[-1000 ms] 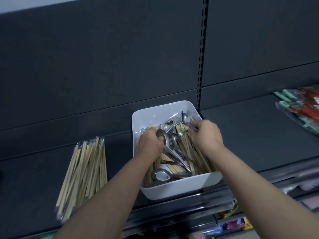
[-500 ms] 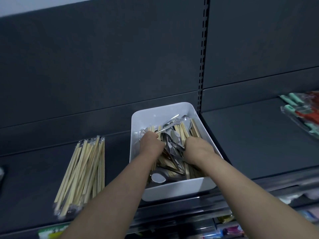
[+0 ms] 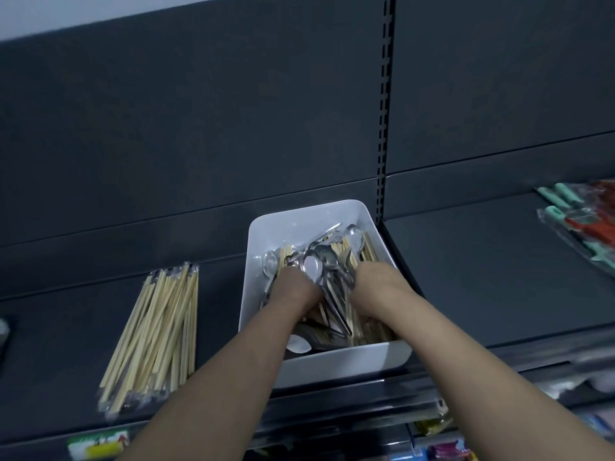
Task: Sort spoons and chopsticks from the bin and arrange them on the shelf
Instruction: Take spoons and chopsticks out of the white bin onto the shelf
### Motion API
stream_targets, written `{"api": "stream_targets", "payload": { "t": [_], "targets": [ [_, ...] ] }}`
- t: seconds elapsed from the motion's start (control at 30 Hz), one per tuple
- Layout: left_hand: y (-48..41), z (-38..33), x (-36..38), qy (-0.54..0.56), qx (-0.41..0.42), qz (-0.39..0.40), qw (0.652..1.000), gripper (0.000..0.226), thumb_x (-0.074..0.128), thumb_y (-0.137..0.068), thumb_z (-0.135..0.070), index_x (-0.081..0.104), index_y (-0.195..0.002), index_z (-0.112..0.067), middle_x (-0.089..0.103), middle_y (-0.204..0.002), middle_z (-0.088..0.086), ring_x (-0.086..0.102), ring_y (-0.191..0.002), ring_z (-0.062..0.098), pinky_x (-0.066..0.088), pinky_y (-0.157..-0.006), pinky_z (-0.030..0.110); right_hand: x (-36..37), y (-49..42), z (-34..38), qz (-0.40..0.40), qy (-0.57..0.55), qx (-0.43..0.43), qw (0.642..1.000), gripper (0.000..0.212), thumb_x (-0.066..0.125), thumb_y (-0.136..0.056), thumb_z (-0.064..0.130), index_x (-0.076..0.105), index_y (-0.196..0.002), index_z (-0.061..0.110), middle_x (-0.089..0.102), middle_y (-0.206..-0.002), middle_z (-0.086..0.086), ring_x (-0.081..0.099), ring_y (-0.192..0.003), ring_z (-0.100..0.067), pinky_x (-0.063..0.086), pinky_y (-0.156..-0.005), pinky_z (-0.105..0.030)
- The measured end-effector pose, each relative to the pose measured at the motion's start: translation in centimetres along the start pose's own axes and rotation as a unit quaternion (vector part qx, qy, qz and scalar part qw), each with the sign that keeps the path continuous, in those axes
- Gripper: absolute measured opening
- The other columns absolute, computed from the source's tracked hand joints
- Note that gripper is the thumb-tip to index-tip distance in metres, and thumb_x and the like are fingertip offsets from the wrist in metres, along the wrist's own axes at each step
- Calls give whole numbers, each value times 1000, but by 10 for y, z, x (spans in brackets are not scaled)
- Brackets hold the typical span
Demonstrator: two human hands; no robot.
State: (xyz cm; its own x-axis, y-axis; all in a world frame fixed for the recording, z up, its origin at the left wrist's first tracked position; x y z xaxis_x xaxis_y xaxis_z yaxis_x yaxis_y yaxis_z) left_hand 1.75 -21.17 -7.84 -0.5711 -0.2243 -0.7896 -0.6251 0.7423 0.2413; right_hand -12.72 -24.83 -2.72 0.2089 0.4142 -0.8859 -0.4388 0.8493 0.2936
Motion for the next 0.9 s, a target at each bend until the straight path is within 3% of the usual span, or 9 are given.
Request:
{"api": "stream_targets", "payload": {
  "t": [0.1, 0.23, 0.3, 0.37, 0.5, 0.57, 0.7, 0.8, 0.9],
  "targets": [
    [-5, 5, -3, 61, -32, -7, 998, 10, 68, -78, -18, 60, -78, -11, 65, -77, 7, 65, -78, 27, 53, -70, 29, -12, 0, -7, -46, 1, 2, 999, 17, 46, -86, 2, 59, -95, 8, 63, -110, -14, 59, -102, -31, 43, -70, -29],
    [-13, 6, -9, 167, -21, -20, 986, 9, 59, -65, -15, 59, -59, -8, 68, -71, 19, 70, -71, 35, 60, -71, 50, -12, -5, -5, -67, -22, -28, 997, 7, 50, -86, 5, 52, -81, 10, 64, -106, -15, 58, -91, -31, 40, -67, -28],
    [-11, 2, -24, 183, -7, -52, 982, 10, 53, -68, -17, 52, -59, -12, 68, -73, 18, 69, -73, 35, 59, -72, 49, -11, -8, 2, -87, -39, -51, 994, 3, 53, -88, 10, 55, -88, 8, 65, -104, -15, 56, -87, -31, 39, -66, -28],
    [-8, -1, -42, 211, 7, -78, 974, 11, 46, -67, -20, 46, -57, -14, 68, -72, 16, 68, -75, 39, 59, -68, 46, -13, -9, 16, -119, -60, -85, 988, 15, 53, -90, 16, 59, -100, 6, 66, -105, -17, 60, -97, -34, 39, -70, -30],
    [5, 16, -88, 277, 11, -146, 950, 13, 47, -72, -15, 49, -60, -13, 61, -69, 17, 68, -74, 36, 50, -60, 42, -16, -6, 61, -162, -94, -147, 971, 13, 51, -93, 19, 55, -96, 8, 65, -98, -16, 59, -96, -35, 32, -63, -31],
    [12, 37, -111, 302, 7, -177, 937, 20, 49, -81, -8, 55, -64, 0, 67, -72, 19, 65, -63, 25, 52, -62, 42, -9, -3, 91, -151, -103, -172, 968, 13, 51, -92, 20, 55, -94, 7, 66, -95, -14, 60, -93, -34, 35, -64, -32],
    [28, 107, -151, 304, -30, -205, 930, 29, 51, -79, -11, 59, -52, -14, 69, -74, 19, 57, -60, 23, 53, -60, 44, 31, 9, 161, -94, -109, -222, 964, 11, 50, -90, 17, 56, -92, 8, 69, -85, -10, 67, -84, -30, 51, -73, -36],
    [48, 174, -179, 286, -69, -206, 933, 22, 51, -72, -19, 64, -68, -2, 68, -80, 21, 52, -63, 20, 44, -59, 37, 77, 25, 222, -36, -122, -255, 958, 14, 49, -89, 16, 59, -92, 7, 68, -87, -11, 69, -79, -31, 56, -74, -41],
    [69, 245, -204, 293, -100, -203, 929, 17, 55, -81, -12, 66, -73, -2, 69, -81, 21, 49, -62, 21, 41, -59, 36, 127, 45, 283, 12, -132, -264, 955, 11, 49, -90, 16, 57, -89, 9, 65, -87, -10, 69, -74, -29, 58, -68, -44]
  ]
}}
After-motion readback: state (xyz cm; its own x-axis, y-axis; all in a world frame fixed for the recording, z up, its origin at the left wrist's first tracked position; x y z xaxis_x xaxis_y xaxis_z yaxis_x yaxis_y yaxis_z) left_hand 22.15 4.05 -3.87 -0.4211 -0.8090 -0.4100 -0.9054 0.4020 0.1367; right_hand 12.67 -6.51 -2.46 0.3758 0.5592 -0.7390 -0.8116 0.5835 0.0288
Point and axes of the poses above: each hand's wrist, its own y-axis away from the middle knuckle, its own x-axis out of the palm, z = x × y, the point moved 4 cm from there along -y, towards the middle knuckle
